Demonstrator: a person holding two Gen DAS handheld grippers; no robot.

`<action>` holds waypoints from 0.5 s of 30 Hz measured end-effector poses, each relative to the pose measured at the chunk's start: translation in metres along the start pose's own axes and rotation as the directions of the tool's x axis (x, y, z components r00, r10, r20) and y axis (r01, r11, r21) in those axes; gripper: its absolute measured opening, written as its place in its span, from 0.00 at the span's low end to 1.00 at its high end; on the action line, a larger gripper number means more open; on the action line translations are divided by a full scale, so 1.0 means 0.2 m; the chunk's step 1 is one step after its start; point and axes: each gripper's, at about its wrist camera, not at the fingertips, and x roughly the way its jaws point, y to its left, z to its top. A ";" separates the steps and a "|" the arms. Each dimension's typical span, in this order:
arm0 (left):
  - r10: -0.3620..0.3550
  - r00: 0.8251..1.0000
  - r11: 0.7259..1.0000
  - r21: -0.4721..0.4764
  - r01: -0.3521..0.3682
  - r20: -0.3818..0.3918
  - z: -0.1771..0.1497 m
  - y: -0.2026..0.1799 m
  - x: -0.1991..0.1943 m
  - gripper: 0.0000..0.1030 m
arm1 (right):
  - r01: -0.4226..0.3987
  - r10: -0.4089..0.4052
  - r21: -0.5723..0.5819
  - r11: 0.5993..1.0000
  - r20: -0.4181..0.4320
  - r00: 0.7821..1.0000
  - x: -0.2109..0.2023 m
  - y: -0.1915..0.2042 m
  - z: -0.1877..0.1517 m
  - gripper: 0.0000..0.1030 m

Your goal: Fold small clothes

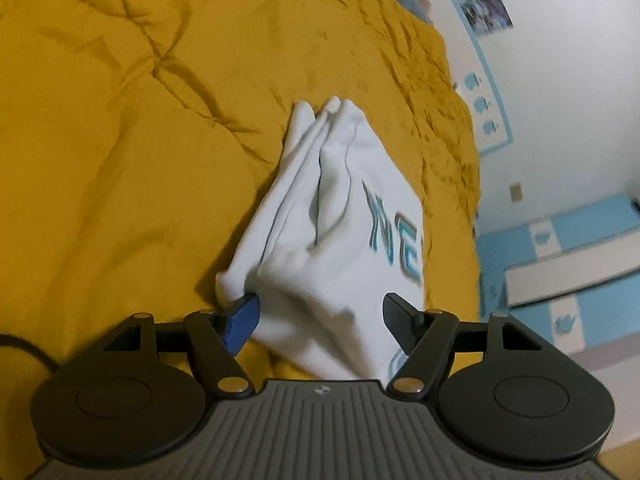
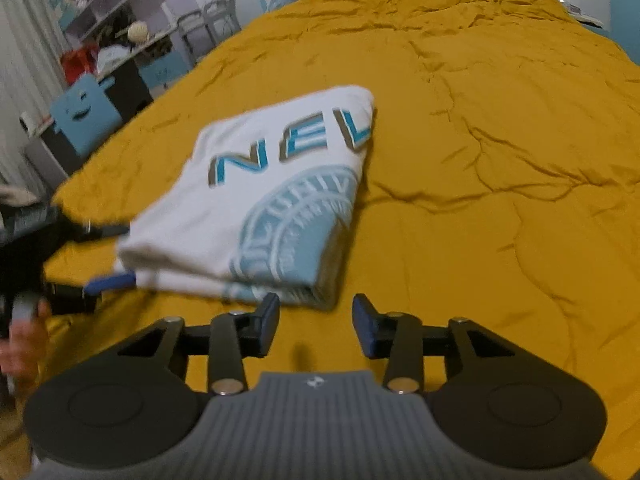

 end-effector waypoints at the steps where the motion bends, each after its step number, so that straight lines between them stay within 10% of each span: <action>1: -0.011 1.000 1.000 -0.002 0.011 0.004 0.02 0.00 0.01 0.79 | 0.006 -0.006 -0.010 1.000 -0.009 1.000 0.01 -0.01 -0.01 0.37; 8: 0.123 0.992 0.983 0.137 -0.120 -0.016 0.09 -0.11 0.06 0.22 | 0.005 -0.006 -0.020 1.000 -0.020 1.000 0.12 -0.02 -0.04 0.37; 15: 0.054 0.991 0.939 0.333 -0.092 0.120 -0.01 -0.41 -0.12 0.15 | 0.004 -0.004 -0.017 1.000 -0.002 1.000 0.21 0.00 0.03 0.30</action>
